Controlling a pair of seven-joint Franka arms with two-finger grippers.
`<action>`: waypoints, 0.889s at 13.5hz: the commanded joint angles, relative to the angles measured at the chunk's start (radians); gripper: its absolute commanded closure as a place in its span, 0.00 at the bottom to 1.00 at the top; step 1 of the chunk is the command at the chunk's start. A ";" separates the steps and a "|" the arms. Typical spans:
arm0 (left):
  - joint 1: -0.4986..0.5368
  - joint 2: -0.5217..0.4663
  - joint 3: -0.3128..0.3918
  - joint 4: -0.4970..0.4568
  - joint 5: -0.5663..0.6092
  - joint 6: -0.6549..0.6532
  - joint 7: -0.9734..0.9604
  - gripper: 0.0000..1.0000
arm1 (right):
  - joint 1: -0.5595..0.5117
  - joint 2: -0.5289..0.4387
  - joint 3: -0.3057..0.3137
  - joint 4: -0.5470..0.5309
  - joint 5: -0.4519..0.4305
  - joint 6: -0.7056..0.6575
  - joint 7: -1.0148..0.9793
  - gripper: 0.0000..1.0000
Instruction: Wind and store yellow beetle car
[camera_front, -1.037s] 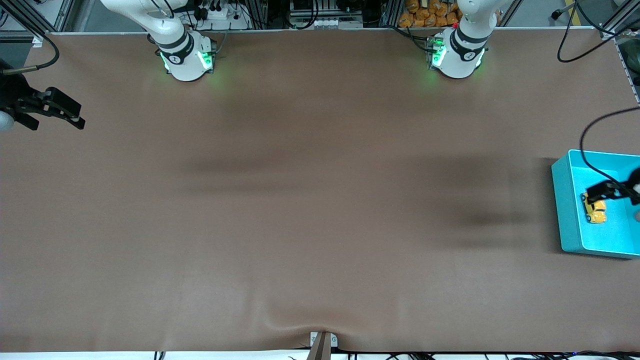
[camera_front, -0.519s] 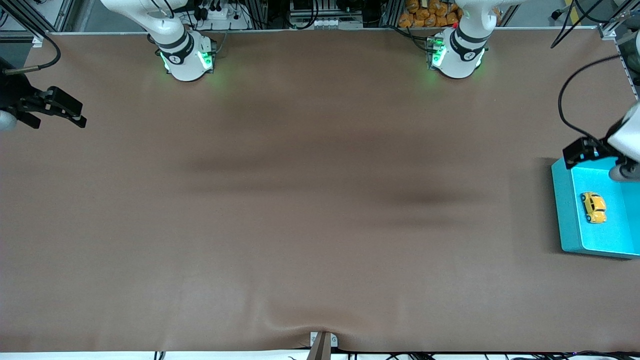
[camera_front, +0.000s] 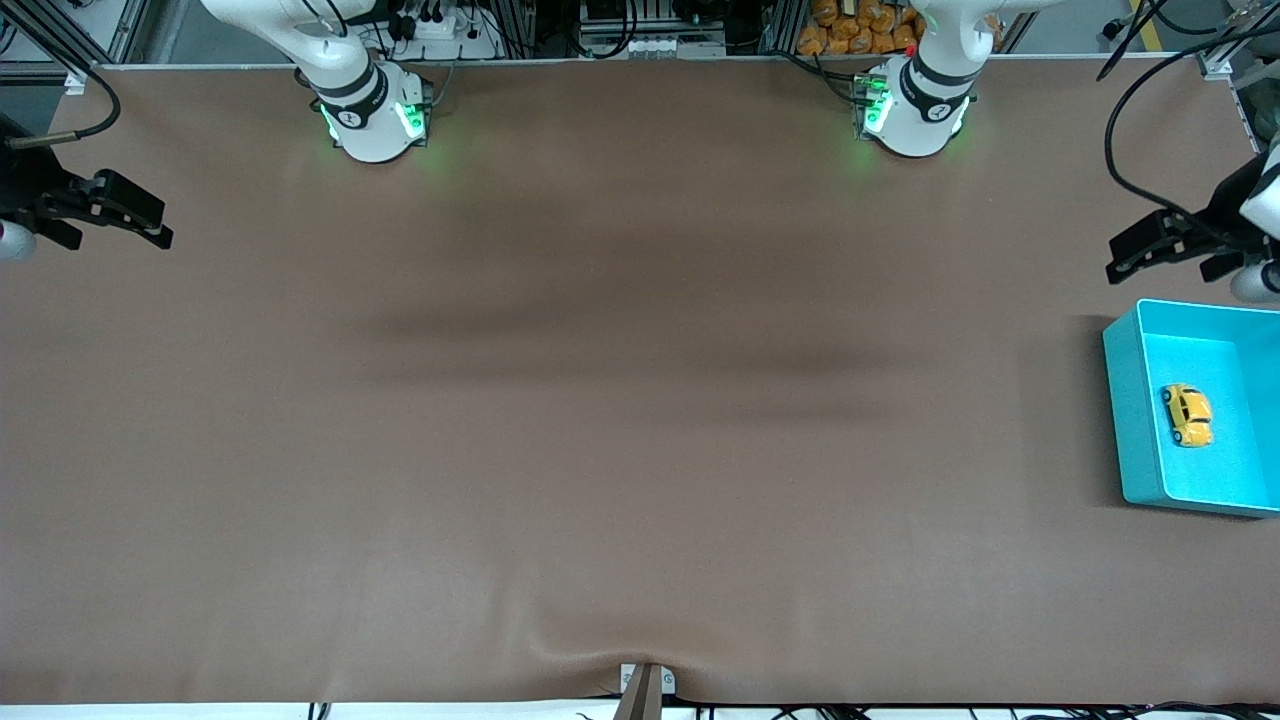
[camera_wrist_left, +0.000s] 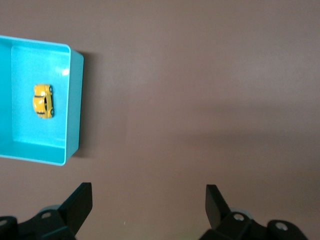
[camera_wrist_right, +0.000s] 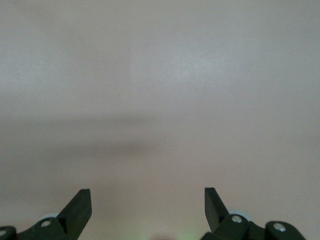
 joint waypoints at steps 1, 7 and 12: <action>-0.007 -0.005 0.002 0.042 -0.007 -0.073 0.001 0.00 | 0.003 -0.007 -0.001 0.000 -0.007 -0.002 0.020 0.00; -0.047 -0.016 -0.001 0.042 -0.004 -0.079 -0.005 0.00 | 0.003 -0.006 -0.001 0.001 -0.006 0.002 0.020 0.00; -0.047 -0.030 -0.011 0.042 -0.006 -0.088 -0.007 0.00 | 0.004 -0.006 -0.001 0.004 -0.004 0.008 0.018 0.00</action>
